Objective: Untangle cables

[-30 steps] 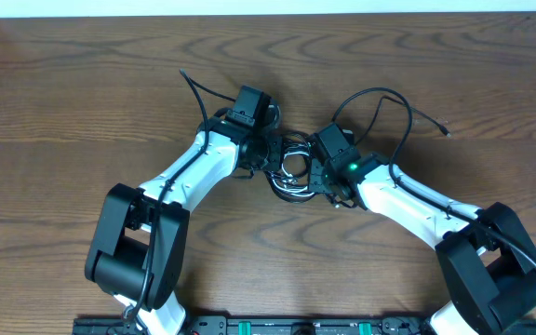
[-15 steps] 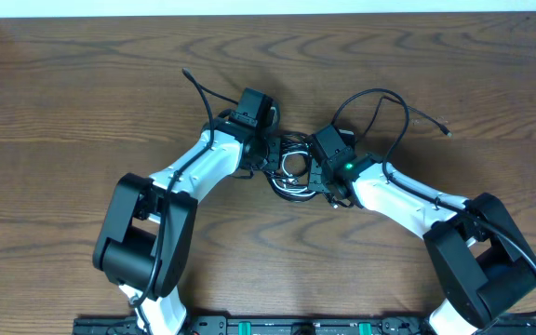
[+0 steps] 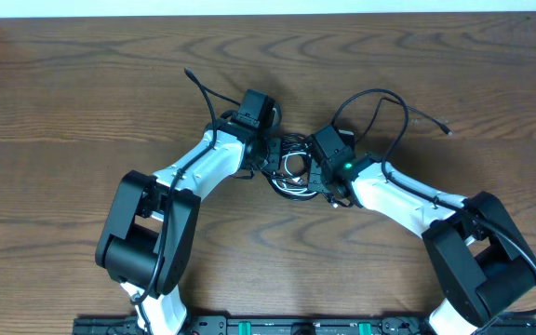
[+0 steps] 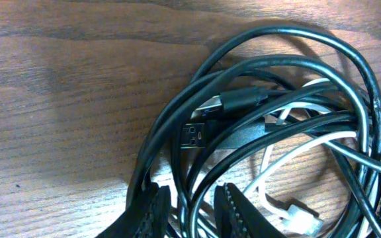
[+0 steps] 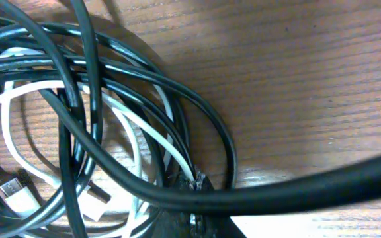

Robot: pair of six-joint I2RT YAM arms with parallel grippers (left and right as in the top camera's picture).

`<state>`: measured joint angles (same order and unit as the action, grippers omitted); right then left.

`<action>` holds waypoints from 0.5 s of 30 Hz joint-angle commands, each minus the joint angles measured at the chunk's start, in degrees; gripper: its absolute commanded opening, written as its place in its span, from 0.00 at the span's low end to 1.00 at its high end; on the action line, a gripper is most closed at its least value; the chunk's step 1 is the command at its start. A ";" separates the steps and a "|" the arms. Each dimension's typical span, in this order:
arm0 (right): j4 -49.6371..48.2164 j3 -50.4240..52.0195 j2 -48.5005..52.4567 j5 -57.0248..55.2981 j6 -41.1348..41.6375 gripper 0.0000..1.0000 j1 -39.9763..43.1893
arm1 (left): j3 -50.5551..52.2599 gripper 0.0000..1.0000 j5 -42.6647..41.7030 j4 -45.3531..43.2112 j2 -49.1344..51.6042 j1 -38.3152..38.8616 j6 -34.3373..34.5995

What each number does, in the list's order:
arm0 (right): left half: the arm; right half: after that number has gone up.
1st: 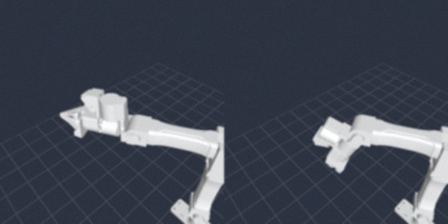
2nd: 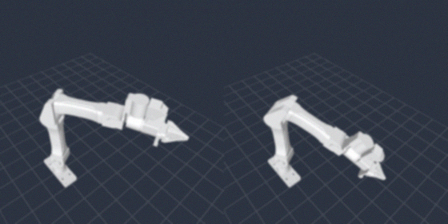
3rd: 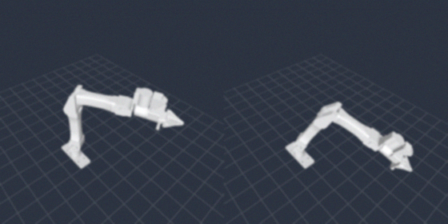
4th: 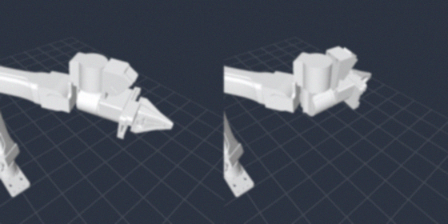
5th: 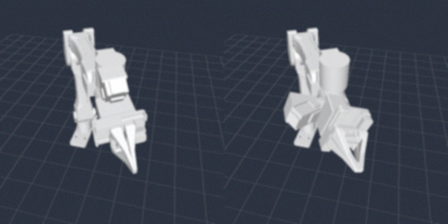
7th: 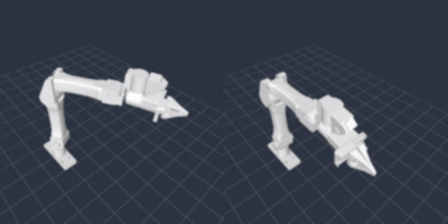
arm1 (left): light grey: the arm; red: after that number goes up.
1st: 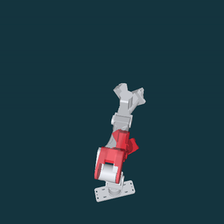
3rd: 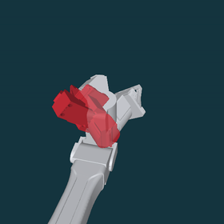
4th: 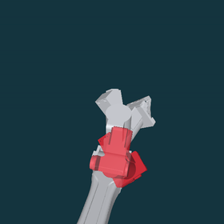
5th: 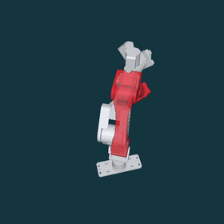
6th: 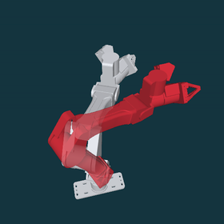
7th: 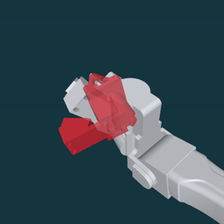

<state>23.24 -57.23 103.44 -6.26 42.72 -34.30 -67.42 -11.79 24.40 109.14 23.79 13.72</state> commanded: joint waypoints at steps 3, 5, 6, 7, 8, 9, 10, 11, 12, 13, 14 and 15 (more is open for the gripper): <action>4.26 -0.79 -2.56 -5.95 -2.10 0.01 0.46 | 0.20 0.29 2.08 0.31 1.14 -0.20 0.31; 7.56 -0.83 -2.73 -10.16 -2.10 0.01 0.70 | 0.20 0.29 2.08 0.31 1.14 -0.20 0.31; 8.28 -0.83 -2.73 -11.08 -2.10 0.01 0.81 | 0.20 0.29 2.08 0.28 1.14 -0.20 0.31; 9.03 -0.83 -2.73 -11.82 -2.10 0.01 1.01 | 0.20 0.29 2.08 0.28 1.14 -0.20 0.31; 9.55 -0.83 -2.73 -12.31 -2.10 0.01 1.29 | 0.20 0.29 2.08 0.28 1.14 -0.20 0.31; 10.12 -0.83 -2.73 -12.41 -2.14 0.01 1.75 | 0.20 0.29 2.08 0.28 1.14 -0.20 0.31; 10.58 -0.85 -2.73 -12.48 -2.12 0.01 2.14 | 0.20 0.29 2.10 0.31 1.14 -0.20 0.28; 11.19 -0.85 -2.73 -12.57 -2.14 0.01 2.60 | 0.20 0.29 2.25 0.31 1.14 -0.20 0.31; 11.91 -0.85 -2.73 -12.79 -2.36 0.01 3.13 | 0.20 0.29 2.29 0.31 1.14 -0.20 0.28; 12.50 -0.85 -2.73 -12.98 -2.95 0.01 3.69 | 0.20 0.29 2.45 0.33 1.14 -0.20 0.28; 13.25 -0.85 -2.73 -13.20 -3.85 0.01 4.37 | 0.20 0.29 2.45 0.31 1.14 -0.20 0.28; 13.97 -0.85 -2.73 -13.42 -4.55 0.01 5.11 | 0.20 0.29 2.45 0.33 1.14 -0.20 0.28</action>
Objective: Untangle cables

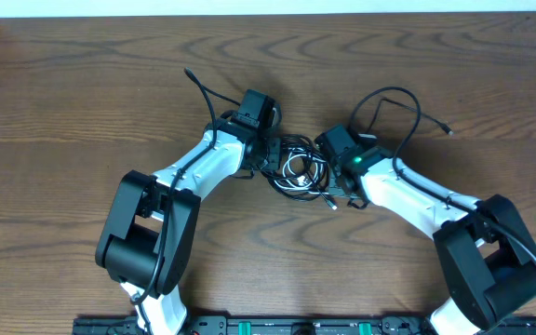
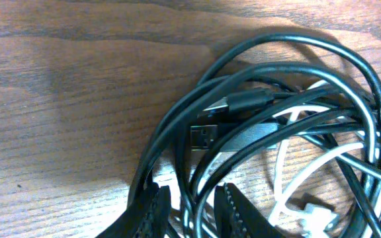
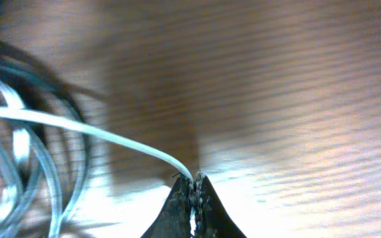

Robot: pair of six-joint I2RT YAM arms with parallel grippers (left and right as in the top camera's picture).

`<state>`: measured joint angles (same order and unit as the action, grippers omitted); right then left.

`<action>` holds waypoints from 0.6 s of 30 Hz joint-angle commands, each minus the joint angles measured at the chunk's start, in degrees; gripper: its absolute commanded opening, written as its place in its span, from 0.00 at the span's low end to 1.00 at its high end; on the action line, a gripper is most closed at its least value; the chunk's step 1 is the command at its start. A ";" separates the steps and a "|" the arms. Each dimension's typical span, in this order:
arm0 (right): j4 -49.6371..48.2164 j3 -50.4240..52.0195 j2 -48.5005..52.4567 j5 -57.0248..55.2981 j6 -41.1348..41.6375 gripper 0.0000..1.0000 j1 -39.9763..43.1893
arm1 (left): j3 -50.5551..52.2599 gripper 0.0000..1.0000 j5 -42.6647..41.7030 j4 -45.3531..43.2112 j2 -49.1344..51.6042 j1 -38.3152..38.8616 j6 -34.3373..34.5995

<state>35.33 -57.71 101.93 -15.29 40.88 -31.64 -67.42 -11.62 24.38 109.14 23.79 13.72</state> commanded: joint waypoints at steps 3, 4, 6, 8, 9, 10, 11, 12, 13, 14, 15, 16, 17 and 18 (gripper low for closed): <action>4.46 -0.35 -1.22 -5.88 -3.98 0.01 4.72 | 0.20 0.29 2.27 0.35 1.14 -0.20 0.28; 5.44 -0.35 -1.22 -6.62 -4.31 0.01 5.42 | 0.20 0.29 2.27 0.35 1.14 -0.20 0.28; 7.30 -0.35 -1.22 -7.69 -5.01 0.01 7.08 | 0.20 0.29 2.29 0.35 1.14 -0.20 0.28; 8.70 -0.35 -1.22 -7.74 -6.84 0.01 9.09 | 0.20 0.29 2.36 0.37 1.14 -0.20 0.28; 9.99 -0.35 -1.22 -7.74 -9.29 0.01 11.26 | 0.20 0.29 3.26 0.46 1.14 -0.20 0.31; 10.58 -0.35 -1.22 -7.76 -10.97 0.01 12.48 | 0.20 0.29 4.20 0.59 1.14 -0.20 0.28; 11.06 -0.35 -1.22 -7.78 -12.72 0.01 13.84 | 0.20 0.29 5.11 0.76 1.14 -0.20 0.31; 11.41 -0.35 -1.22 -7.78 -14.40 0.01 15.23 | 0.20 0.29 5.81 0.81 1.14 -0.20 0.31; 11.45 -0.35 -1.22 -7.78 -15.85 0.01 16.65 | 0.20 0.29 6.47 0.85 1.14 -0.20 0.28; 11.32 -0.35 -1.22 -8.02 -17.25 0.01 18.43 | 0.20 0.29 6.99 0.92 1.14 -0.20 0.31; 11.10 -0.35 -1.22 -8.66 -17.84 0.01 19.98 | 0.20 0.29 7.48 0.98 1.14 -0.20 0.31; 10.62 -0.35 -1.22 -9.64 -18.29 0.01 21.94 | 0.20 0.29 8.15 1.03 1.14 -0.20 0.31; 10.14 -0.35 -1.22 -10.14 -18.67 0.01 23.21 | 0.20 0.29 8.35 1.09 1.14 -0.20 0.28; 9.35 -0.35 -1.22 -10.27 -19.17 0.01 24.94 | 0.20 0.29 8.52 1.22 1.14 -0.20 0.31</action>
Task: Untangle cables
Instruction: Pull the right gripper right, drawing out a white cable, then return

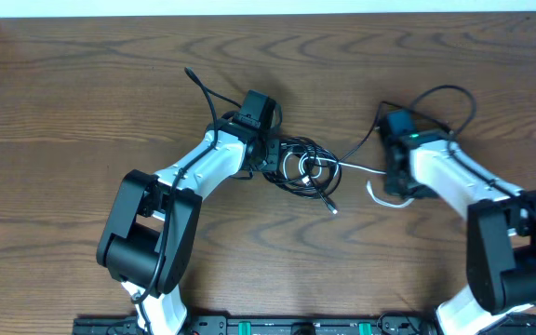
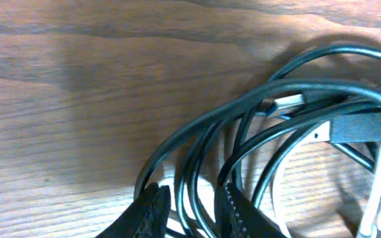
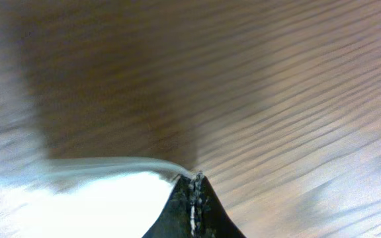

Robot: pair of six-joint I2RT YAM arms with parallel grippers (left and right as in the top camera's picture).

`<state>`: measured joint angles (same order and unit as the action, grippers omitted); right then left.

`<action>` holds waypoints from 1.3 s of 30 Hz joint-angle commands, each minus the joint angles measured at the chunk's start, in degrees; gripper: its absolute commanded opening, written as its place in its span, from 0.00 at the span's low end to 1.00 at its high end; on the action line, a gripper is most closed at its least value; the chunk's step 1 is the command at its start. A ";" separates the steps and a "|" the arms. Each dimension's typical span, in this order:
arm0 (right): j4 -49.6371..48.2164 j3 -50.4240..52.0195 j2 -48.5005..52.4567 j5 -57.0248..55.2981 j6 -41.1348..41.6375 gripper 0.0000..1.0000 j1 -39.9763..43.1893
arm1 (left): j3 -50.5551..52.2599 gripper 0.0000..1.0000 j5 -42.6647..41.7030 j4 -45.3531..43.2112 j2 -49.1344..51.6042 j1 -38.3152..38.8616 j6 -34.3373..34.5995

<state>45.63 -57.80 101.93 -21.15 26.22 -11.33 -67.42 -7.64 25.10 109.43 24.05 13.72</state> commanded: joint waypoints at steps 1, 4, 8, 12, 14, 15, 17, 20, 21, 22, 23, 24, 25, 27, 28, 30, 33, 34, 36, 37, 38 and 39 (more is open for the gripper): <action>-1.81 -0.26 -1.22 -4.39 -4.68 0.01 6.21 | 0.20 0.29 4.59 0.57 0.85 -0.50 0.31; -4.52 -0.26 -1.22 -3.50 -4.59 0.01 11.21 | 0.24 0.29 5.79 1.11 0.85 -0.50 0.31; -6.25 -0.24 -1.20 0.52 -4.00 0.01 15.69 | 0.26 0.29 8.46 2.05 0.96 -0.50 0.35; -7.10 -0.15 -1.20 10.23 -4.07 0.01 17.68 | 0.26 0.29 8.96 2.21 1.40 -0.50 0.79; -8.39 -0.15 -1.20 22.45 -8.52 0.13 17.33 | 0.26 0.29 8.70 2.01 1.44 -0.50 0.98; -8.90 -0.15 -1.20 26.40 -11.37 0.17 16.96 | 0.26 0.29 8.72 1.97 1.44 -0.50 0.98; -9.73 -0.15 -1.20 33.68 -17.11 0.24 15.56 | 0.26 0.29 8.72 1.92 1.44 -0.50 0.98; -10.78 -0.15 -1.20 39.41 -21.86 0.33 12.63 | 0.26 0.29 8.72 1.79 1.44 -0.50 0.98; -11.56 -0.15 -1.20 39.80 -22.18 0.35 10.69 | 0.26 0.30 8.72 1.79 1.44 -0.50 0.98; -12.09 -0.15 -1.20 39.78 -22.10 0.36 9.42 | 0.26 0.30 8.72 1.79 1.44 -0.50 0.98; -12.61 -0.15 -1.20 39.82 -22.01 0.36 8.24 | 0.26 0.30 8.72 1.77 1.44 -0.50 0.98; -13.20 -0.15 -1.20 40.17 -22.01 0.36 7.04 | 0.26 0.30 8.72 1.75 1.44 -0.50 0.98; -14.14 -0.15 -1.20 41.31 -22.03 0.36 5.25 | 0.26 0.30 8.72 1.75 1.44 -0.50 0.98; -15.28 -0.15 -1.20 42.86 -22.03 0.37 3.34 | 0.26 0.30 8.72 1.70 1.44 -0.50 0.98; -15.98 -0.15 -1.20 43.54 -22.01 0.37 2.34 | 0.26 0.30 8.72 1.62 1.44 -0.50 0.98; -17.16 -0.15 -1.20 45.22 -21.99 0.40 0.37 | 0.26 0.30 8.72 1.57 1.44 -0.50 0.98; -18.25 -0.15 -1.20 45.88 -20.68 0.43 -1.90 | 0.26 0.30 8.72 1.57 1.44 -0.50 0.98; -18.73 -0.15 -1.20 45.92 -19.82 0.44 -2.84 | 0.26 0.30 8.72 1.55 1.44 -0.50 0.98; -19.28 -0.15 -1.20 45.94 -18.75 0.44 -3.89 | 0.26 0.30 8.72 1.53 1.44 -0.50 0.98; -19.54 -0.15 -1.20 45.94 -18.29 0.44 -4.42 | 0.26 0.30 8.72 1.51 1.44 -0.50 0.98; -19.78 -0.15 -1.20 45.90 -18.10 0.44 -5.07 | 0.26 0.30 8.72 1.51 1.44 -0.50 0.98; -19.98 -0.15 -1.20 45.88 -18.12 0.43 -5.60 | 0.26 0.30 8.72 1.51 1.44 -0.50 0.98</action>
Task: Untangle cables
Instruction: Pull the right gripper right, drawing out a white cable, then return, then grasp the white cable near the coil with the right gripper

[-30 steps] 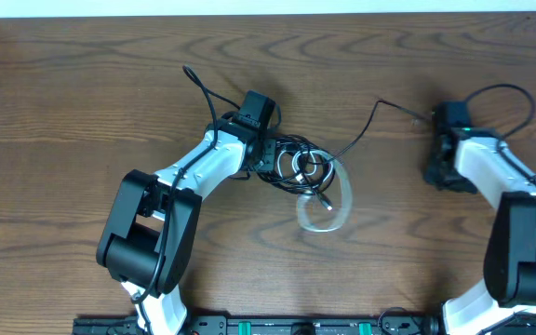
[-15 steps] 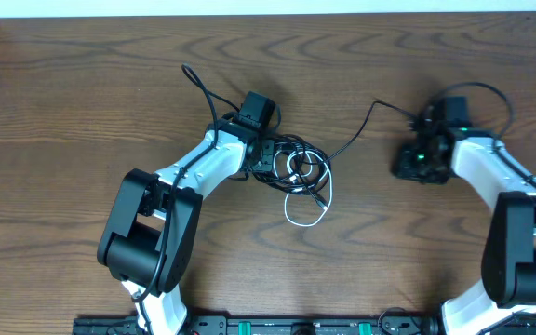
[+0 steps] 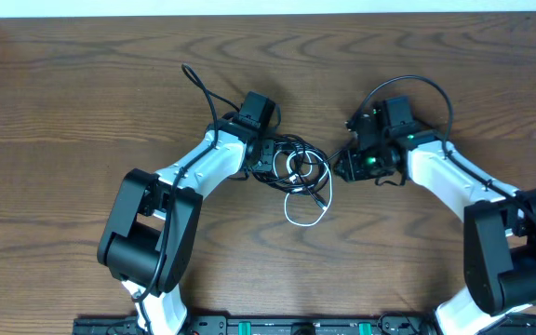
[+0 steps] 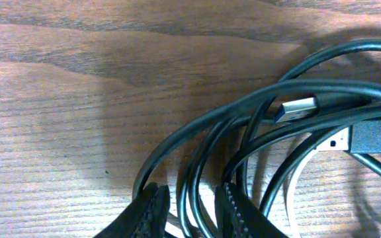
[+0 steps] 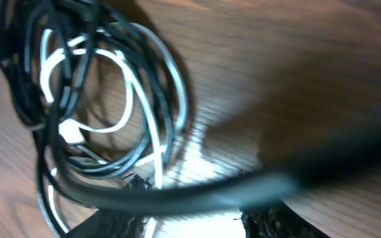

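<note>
A tangle of black cables (image 3: pixel 291 166) lies mid-table, with a white cable (image 3: pixel 306 216) looping out of its near side. My left gripper (image 3: pixel 266 160) is at the tangle's left edge. In the left wrist view my left gripper (image 4: pixel 190 213) is shut on two strands of black cable (image 4: pixel 197 165), and a silver USB plug (image 4: pixel 297 106) lies beyond them. My right gripper (image 3: pixel 347 166) stands open just right of the tangle, holding nothing. In the blurred right wrist view a black cable (image 5: pixel 243 186) crosses in front of the right gripper (image 5: pixel 194 213), with the white cable (image 5: pixel 156 135) ahead.
A black cable end (image 3: pixel 187 71) sticks out toward the far left behind my left arm. A black cable loop (image 3: pixel 433 87) arches over my right wrist. Bare wood table (image 3: pixel 82 102) surrounds the tangle.
My right gripper, then shut on the white cable stretched out to the right, is now open and back beside the tangle. The white cable now lies in a loop on the tangle's near side.
My right gripper was shut on a strand inside the tangle while my left held the black strands. It then held the white cable slightly right of the tangle, then far right with the cable taut. Now it is open by the tangle, the white cable loose. The left kept hold throughout.
</note>
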Robot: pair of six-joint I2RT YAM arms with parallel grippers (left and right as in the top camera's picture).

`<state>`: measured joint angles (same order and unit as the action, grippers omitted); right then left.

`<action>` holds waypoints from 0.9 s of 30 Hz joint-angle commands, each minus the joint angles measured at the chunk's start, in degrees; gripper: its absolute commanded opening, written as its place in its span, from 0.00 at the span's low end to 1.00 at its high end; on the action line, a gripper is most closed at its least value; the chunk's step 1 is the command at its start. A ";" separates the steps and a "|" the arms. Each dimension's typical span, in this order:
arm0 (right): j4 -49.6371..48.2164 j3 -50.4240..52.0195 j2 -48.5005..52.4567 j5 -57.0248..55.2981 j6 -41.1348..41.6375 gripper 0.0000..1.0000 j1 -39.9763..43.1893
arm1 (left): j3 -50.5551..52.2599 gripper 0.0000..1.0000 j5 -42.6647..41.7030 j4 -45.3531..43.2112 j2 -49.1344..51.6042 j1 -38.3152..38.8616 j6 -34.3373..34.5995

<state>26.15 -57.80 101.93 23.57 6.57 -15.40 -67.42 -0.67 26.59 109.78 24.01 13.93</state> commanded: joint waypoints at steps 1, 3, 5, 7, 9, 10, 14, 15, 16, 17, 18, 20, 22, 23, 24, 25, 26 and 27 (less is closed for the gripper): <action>-0.66 -0.15 -1.20 1.14 1.53 0.41 -2.16 | 0.26 0.30 1.75 0.04 1.09 -0.46 0.76; -0.63 -0.15 -1.20 0.31 1.55 0.39 -3.65 | 0.26 0.30 1.75 0.04 1.09 -0.46 0.76; -0.15 -0.15 -1.20 -1.53 1.55 0.37 -5.46 | 0.26 0.30 1.75 0.07 1.09 -0.46 0.76; 0.94 -0.15 -1.20 -5.25 1.77 0.34 -7.08 | 0.26 0.30 1.75 0.04 1.09 -0.46 0.76; 2.40 -0.15 -1.20 -10.03 1.86 0.32 -8.70 | 0.26 0.30 1.75 0.07 1.09 -0.46 0.76; 2.99 -0.15 -1.20 -11.96 2.54 0.32 -9.40 | 0.26 0.30 1.75 0.07 1.09 -0.46 0.76; 3.41 -0.09 -0.98 -15.23 4.52 0.26 -11.74 | 0.26 0.30 1.75 0.07 1.09 -0.46 0.76; 3.34 -0.09 -0.72 -16.46 5.33 0.26 -12.28 | 0.26 0.30 1.75 0.07 1.09 -0.46 0.76; 3.37 -0.09 -0.57 -17.57 5.90 0.25 -12.61 | 0.26 0.30 1.75 0.07 1.09 -0.46 0.76; 3.37 -0.09 -0.24 -19.54 6.51 0.23 -13.03 | 0.26 0.30 1.75 0.09 1.09 -0.46 0.76; 3.39 -0.09 0.07 -21.31 6.84 0.22 -13.22 | 0.26 0.30 1.75 0.09 1.09 -0.46 0.76; 3.45 -0.04 0.68 -24.04 7.19 0.20 -13.33 | 0.26 0.30 1.75 0.09 1.09 -0.46 0.76; 3.37 -0.04 1.55 -24.52 7.17 0.20 -13.31 | 0.26 0.30 1.75 0.11 1.09 -0.46 0.76; 3.13 -0.04 2.14 -24.52 7.17 0.20 -13.31 | 0.26 0.30 1.75 0.11 1.09 -0.46 0.76; 2.95 -0.04 2.56 -24.52 7.17 0.20 -13.31 | 0.26 0.30 1.75 0.11 1.09 -0.46 0.76; 2.73 -0.04 3.13 -24.52 7.17 0.20 -13.31 | 0.26 0.30 1.75 0.11 1.09 -0.46 0.76; 2.45 -0.04 3.80 -24.52 7.17 0.20 -13.31 | 0.26 0.31 1.75 0.11 1.09 -0.46 0.76; 2.32 -0.04 4.00 -24.55 7.15 0.20 -13.31 | 0.26 0.31 1.75 0.11 1.09 -0.46 0.76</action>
<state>28.86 -57.84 103.79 1.02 12.78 -28.53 -67.42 -0.67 26.59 109.78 24.01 13.96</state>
